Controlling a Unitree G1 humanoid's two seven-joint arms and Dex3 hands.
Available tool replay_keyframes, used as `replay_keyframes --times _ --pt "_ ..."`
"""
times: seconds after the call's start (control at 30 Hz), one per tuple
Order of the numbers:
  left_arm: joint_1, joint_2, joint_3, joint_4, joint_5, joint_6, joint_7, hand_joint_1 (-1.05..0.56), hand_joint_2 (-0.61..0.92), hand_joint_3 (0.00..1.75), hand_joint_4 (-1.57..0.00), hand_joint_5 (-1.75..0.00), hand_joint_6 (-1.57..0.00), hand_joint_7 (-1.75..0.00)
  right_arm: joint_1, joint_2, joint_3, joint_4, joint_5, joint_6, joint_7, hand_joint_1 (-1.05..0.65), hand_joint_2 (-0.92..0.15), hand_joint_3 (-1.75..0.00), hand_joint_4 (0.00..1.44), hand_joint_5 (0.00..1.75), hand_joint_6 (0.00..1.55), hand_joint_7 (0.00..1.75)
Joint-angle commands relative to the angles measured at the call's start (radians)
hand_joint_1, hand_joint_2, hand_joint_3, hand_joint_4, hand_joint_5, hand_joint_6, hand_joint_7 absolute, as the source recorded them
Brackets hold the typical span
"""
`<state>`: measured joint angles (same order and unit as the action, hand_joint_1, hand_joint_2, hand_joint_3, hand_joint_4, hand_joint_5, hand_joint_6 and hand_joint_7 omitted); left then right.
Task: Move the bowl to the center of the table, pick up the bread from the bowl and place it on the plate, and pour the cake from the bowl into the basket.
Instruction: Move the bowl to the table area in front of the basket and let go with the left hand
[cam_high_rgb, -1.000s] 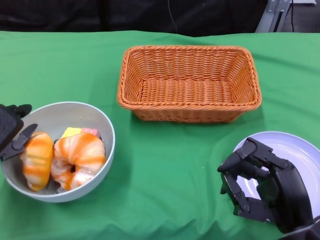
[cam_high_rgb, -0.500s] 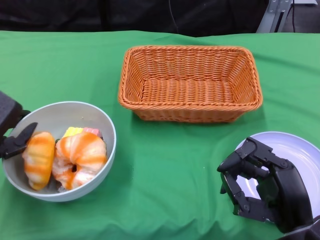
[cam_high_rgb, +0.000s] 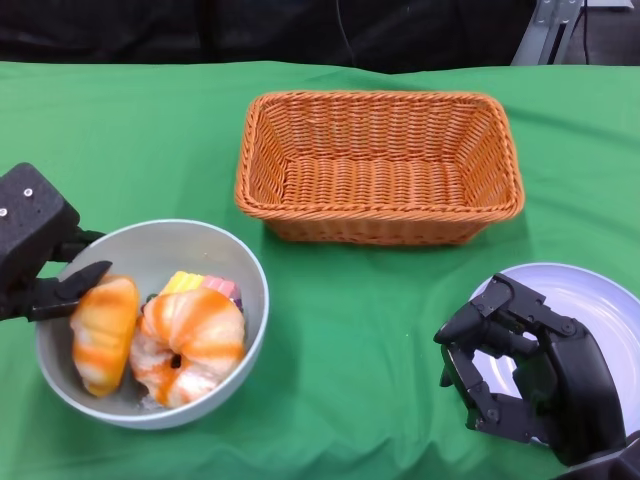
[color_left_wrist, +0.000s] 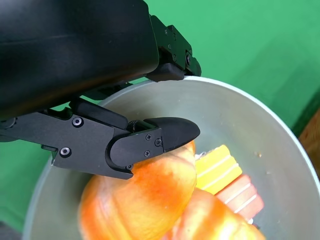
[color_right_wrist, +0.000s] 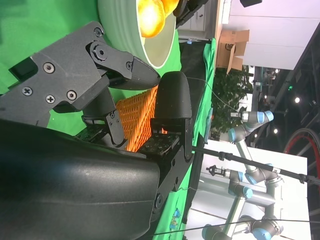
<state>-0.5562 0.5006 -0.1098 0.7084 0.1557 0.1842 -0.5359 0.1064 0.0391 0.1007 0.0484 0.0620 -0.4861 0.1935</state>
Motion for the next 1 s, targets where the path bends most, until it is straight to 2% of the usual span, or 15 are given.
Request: replay_keyframes --times 0.03,0.33,0.63,1.0 --pt "0.04 0.014 -0.017 -0.076 0.004 0.035 -0.033 -0.53 0.92 0.6 -0.53 -0.06 -0.35 -0.01 -0.002 -0.007 -0.005 -0.005 0.003 -0.005 -0.004 -0.14 -0.56 -0.95 0.69 1.63 0.64 1.31" --pt "0.095 0.005 -0.017 -0.198 -0.007 0.053 -0.043 -0.54 0.92 0.59 -0.53 -0.05 -0.35 -0.01 -0.001 -0.005 -0.003 -0.005 -0.011 -0.009 -0.013 -0.14 -0.57 -0.93 0.7 1.63 0.63 1.32" --pt "0.106 -0.02 -0.029 -0.232 0.012 0.096 -0.004 -0.55 0.92 0.59 -0.54 -0.04 -0.35 -0.01 0.0 -0.003 0.001 -0.008 -0.014 -0.009 -0.014 -0.12 -0.58 -0.92 0.7 1.61 0.64 1.3" --pt "0.112 -0.063 -0.001 -0.251 -0.002 0.161 0.07 -0.52 0.92 0.6 -0.53 -0.03 -0.29 0.0 0.002 0.0 0.006 -0.008 -0.011 -0.005 -0.014 -0.14 -0.57 -0.93 0.71 1.62 0.64 1.31"
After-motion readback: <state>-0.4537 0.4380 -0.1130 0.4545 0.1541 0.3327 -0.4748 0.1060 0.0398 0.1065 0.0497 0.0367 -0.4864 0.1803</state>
